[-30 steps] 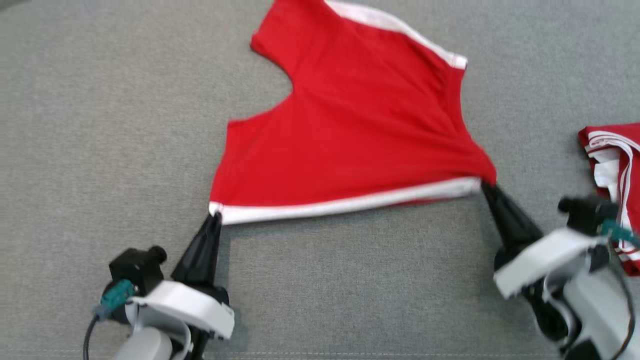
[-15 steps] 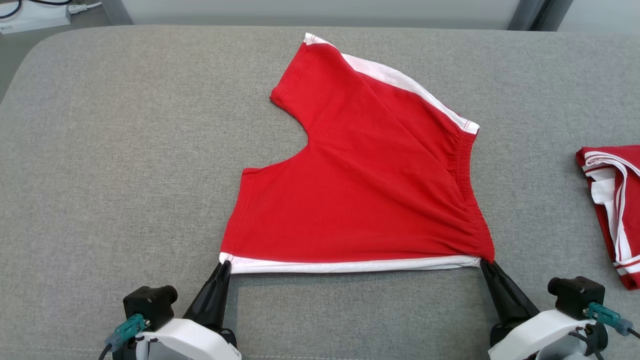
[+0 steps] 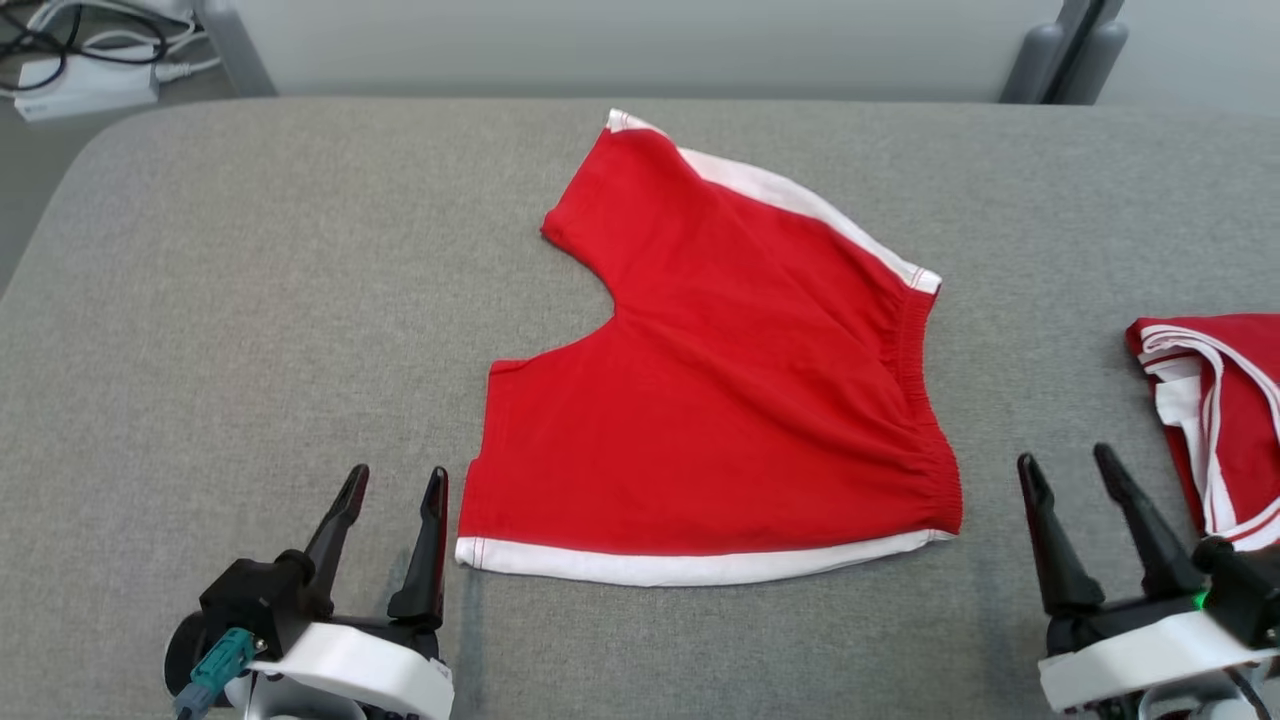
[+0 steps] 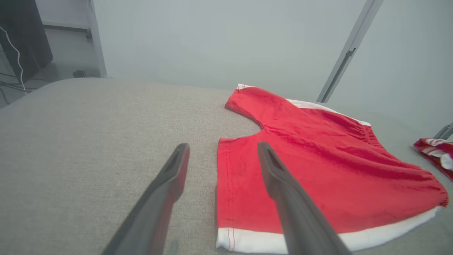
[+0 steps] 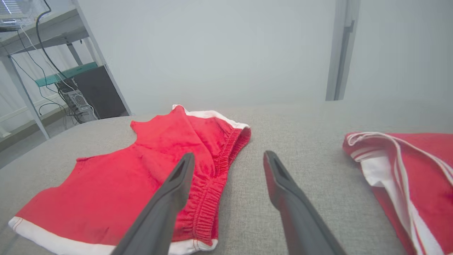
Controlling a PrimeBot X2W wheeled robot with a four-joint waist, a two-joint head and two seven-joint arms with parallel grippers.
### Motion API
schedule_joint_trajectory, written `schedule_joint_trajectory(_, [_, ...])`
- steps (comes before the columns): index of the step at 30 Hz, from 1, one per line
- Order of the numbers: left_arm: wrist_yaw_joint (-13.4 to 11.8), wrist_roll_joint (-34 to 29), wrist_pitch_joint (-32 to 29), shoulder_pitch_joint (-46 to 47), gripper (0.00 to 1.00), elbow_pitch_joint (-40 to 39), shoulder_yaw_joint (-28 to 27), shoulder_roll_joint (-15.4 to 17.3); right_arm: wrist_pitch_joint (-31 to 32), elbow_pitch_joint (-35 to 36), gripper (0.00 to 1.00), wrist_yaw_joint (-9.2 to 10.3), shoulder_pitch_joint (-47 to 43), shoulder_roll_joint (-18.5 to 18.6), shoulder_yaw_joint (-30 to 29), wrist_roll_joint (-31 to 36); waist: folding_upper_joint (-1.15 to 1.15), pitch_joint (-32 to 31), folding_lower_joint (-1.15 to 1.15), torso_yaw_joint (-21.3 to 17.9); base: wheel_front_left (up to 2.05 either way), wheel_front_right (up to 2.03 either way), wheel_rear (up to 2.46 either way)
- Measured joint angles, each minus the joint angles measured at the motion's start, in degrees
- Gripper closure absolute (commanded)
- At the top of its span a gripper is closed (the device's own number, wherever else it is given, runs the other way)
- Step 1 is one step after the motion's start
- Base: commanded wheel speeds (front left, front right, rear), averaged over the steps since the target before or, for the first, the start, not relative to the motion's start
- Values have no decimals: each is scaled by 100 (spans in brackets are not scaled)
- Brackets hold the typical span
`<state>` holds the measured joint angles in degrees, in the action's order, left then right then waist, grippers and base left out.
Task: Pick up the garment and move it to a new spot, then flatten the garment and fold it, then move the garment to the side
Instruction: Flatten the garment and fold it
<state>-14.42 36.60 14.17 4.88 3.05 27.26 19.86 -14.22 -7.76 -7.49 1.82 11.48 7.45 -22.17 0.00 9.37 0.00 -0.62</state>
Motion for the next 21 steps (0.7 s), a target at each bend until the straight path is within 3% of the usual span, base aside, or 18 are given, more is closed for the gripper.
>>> schedule_joint_trajectory(9, [-130, -330, 5, -15, 0, -260, -100, 303, -3, 622, 0, 0, -213, -132, -326, 1000, 0, -454, 0, -166, 0, 0, 0])
schedule_joint_trajectory(21, [-185, -327, 7, -811, 0, -258, -309, 183, -10, 755, 0, 0, -1230, -474, -310, 1259, 0, -858, 0, -236, 0, 0, 0])
